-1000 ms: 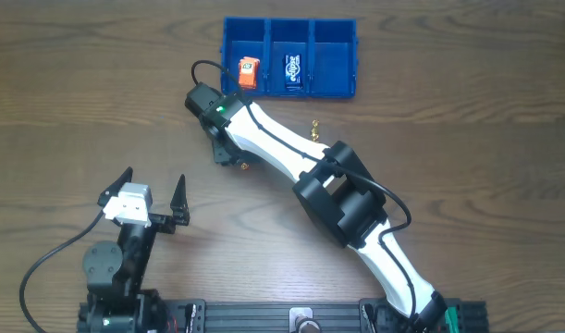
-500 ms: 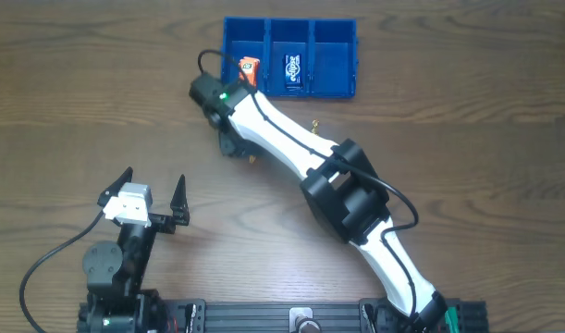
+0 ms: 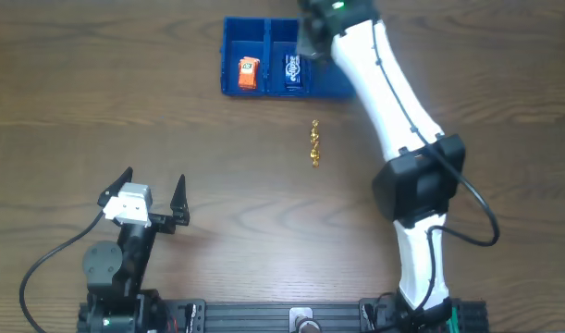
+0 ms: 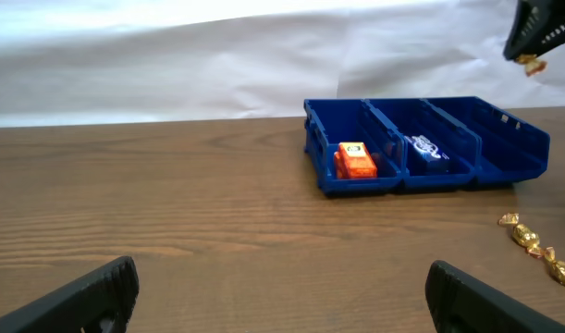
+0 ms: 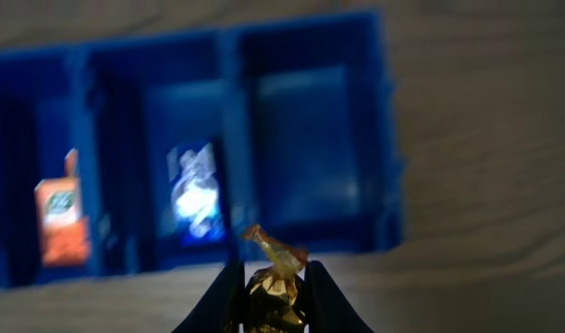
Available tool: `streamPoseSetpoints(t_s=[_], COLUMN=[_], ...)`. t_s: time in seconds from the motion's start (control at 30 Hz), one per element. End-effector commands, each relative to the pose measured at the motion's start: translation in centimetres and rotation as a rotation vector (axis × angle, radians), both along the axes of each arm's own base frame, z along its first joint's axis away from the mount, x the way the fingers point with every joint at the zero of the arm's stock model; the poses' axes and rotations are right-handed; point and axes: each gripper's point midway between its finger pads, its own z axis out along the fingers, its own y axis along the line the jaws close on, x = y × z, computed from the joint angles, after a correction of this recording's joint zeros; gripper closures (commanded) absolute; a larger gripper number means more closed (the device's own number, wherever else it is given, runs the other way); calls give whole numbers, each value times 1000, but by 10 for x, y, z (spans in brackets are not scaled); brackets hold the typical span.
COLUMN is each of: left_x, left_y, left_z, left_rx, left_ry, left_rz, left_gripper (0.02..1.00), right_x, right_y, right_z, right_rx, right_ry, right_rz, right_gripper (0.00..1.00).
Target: Sort Candies Into Trays
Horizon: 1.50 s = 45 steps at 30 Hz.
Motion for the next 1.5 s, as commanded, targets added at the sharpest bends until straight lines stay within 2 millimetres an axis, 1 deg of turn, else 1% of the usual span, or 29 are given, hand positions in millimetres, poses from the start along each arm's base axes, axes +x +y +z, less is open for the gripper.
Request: streamPoseSetpoints(t_s=[0.03, 0.17, 0.27, 0.47, 0.7, 0.77, 0.8, 0.83, 0.87, 0.9, 1.07, 1.17, 1.2, 1.27, 1.33, 1.37, 1.4, 1.43, 1.5], left_x=[-1, -1, -1, -1, -1, -1, -1, -1, -1, -1, -1, -1, -1, -1, -1, -1, -1, -1, -1], left_y=[-3, -3, -3, -3, -2, -3, -3, -3, -3, -3, -3, -3, -3, -3, -2, -3, -3, -2, -3], left_z=[-16, -16, -16, -16, -16, -16, -16, -16, -16, -16, -16, -16, -16, -16, -16, -16, -16, -16, -16], left_rx=[8, 8, 8, 8, 8, 8, 8, 8, 8, 8, 8, 8, 8, 8, 8, 8, 8, 8, 8], left_ry=[43, 43, 43, 43, 43, 43, 43, 43, 43, 43, 43, 43, 43, 43, 43, 43, 43, 43, 43], left_rz=[-18, -18, -18, -18, -18, -18, -18, -18, -18, -18, -18, -18, -18, -18, -18, -18, -18, -18, -18], left_gripper=[20, 20, 20, 20, 20, 20, 20, 20, 20, 20, 20, 23, 23, 20, 20, 20, 23, 20, 20], right_x=[16, 26, 29, 31, 33, 35, 36, 38, 39, 41, 42, 38, 36, 32, 26, 22, 9, -4, -33], right_y=[-21, -42, -40, -40, -34, -33, -33, -32, -32, -31, -24, -20, -19, -18, -16, -15, -13, -12, -9], right_z=[3, -12, -20, -36, -57, -63, -65, -67, -67, -66, -64, -64, -60, -46, -20, -8, 10, 18, 20], right_rx=[-46, -41, -22, -25, -31, -32, -32, -32, -31, -29, -29, -30, -32, -30, -25, -22, -20, -24, -29], right_ry=[-32, -31, -26, -17, 12, 14, 15, 13, 8, 0, -13, -2, 2, -6, -35, -48, -50, -31, 46], right_rz=[54, 27, 72, 70, 80, 80, 80, 80, 80, 81, 99, 108, 109, 112, 119, 123, 134, 143, 141], right_gripper=[965, 965, 965, 965, 956, 858, 663, 286, 108, 3, 3, 3, 3, 3, 1, 1, 3, 3, 5])
